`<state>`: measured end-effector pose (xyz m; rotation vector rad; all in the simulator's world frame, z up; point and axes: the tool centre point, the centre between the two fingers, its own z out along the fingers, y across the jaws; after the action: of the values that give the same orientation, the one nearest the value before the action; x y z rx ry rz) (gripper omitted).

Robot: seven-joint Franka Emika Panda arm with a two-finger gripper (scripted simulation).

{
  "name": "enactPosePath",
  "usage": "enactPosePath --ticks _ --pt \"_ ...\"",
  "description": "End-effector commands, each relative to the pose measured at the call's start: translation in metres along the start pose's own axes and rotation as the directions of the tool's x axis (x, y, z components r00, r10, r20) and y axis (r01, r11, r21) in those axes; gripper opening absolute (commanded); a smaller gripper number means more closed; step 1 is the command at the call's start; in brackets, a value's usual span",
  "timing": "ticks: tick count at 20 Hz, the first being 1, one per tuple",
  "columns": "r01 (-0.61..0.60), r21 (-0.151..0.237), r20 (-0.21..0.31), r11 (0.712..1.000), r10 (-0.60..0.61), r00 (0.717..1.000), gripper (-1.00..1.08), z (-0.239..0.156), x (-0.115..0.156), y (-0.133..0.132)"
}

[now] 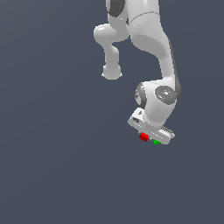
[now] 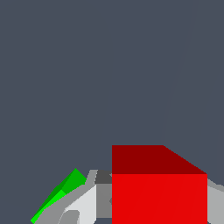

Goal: Stack the red cube on top of the green cube.

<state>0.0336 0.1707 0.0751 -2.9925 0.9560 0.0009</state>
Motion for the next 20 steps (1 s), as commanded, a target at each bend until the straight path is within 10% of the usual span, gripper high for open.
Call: enactPosePath --ticks 1,13,14,20 --pt "-0.002 0.001 -0.001 1.000 0.002 1.000 -1.00 0.004 -0.018 -0.021" --pt "-0.002 0.001 -0.001 1.000 0.002 1.000 -1.00 0.014 -0.054 -0.065" --pt "-0.002 0.001 -0.001 1.000 0.002 1.000 1.00 0.014 -0.054 -0.065" --pt "-0.002 0.001 -0.001 1.000 0.002 1.000 1.00 0.014 -0.054 -0.065"
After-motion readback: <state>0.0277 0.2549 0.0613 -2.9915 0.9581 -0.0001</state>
